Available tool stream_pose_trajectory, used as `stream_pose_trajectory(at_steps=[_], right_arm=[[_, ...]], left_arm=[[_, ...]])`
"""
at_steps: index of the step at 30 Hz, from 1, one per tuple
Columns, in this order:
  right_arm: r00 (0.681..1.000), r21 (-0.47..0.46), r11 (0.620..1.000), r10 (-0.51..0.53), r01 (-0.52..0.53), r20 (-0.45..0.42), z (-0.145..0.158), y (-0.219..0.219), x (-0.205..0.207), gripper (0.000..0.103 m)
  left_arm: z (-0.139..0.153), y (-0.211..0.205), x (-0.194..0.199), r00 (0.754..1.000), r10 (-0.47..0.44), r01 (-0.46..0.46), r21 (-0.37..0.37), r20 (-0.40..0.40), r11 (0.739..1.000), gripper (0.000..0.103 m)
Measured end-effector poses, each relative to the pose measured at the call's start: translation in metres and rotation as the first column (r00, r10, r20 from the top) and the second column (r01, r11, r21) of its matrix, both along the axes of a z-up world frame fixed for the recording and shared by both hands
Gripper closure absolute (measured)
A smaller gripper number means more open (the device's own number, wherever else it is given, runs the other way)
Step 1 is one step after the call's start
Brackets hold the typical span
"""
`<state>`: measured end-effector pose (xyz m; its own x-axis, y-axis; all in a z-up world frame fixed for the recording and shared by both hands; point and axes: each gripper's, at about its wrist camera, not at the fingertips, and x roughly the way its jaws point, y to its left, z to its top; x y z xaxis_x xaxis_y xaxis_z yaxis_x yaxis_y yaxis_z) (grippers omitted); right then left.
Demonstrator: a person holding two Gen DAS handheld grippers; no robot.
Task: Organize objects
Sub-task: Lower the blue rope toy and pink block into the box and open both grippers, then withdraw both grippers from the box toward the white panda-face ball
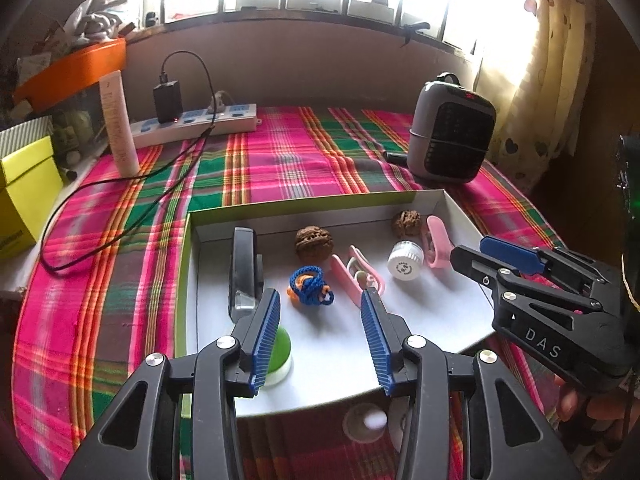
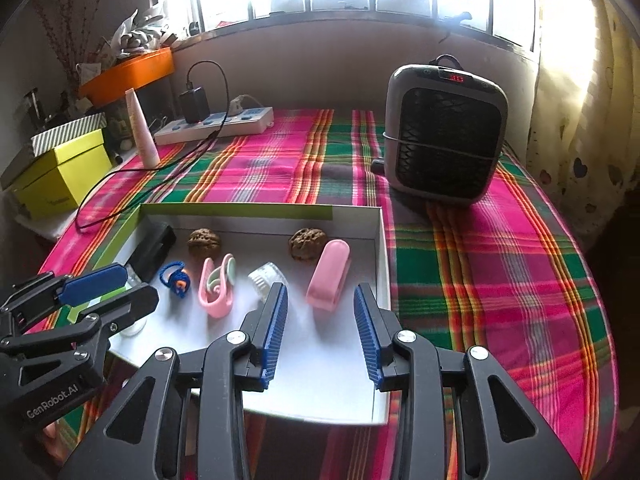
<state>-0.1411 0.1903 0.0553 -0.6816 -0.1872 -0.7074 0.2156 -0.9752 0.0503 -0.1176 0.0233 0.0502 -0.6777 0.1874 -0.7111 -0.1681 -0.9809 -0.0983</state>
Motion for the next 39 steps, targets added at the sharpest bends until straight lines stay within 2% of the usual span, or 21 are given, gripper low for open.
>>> stream_pose_trajectory(at_steps=[17,25,39], right_arm=[[0.999,-0.023,1.0,0.007,-0.008,-0.036,0.009,0.0,0.035,0.067],[0.999,-0.028,0.999,0.03,-0.031,-0.039,0.007,-0.002,0.058,0.067],[0.994,-0.054,0.992,0.111,-0.111,-0.006,-0.007,-0.014,0.081,0.067]], left_arm=[[0.006,-0.004,0.031,1.0,0.007,-0.007,0.005,-0.02,1.0,0.062],[0.006,-0.011,0.05,1.0,0.007,-0.006,0.043,-0.023,0.999,0.062],[-0.008,-0.027,0.073,1.0,0.015,-0.016,0.073,0.018,0.997,0.062]])
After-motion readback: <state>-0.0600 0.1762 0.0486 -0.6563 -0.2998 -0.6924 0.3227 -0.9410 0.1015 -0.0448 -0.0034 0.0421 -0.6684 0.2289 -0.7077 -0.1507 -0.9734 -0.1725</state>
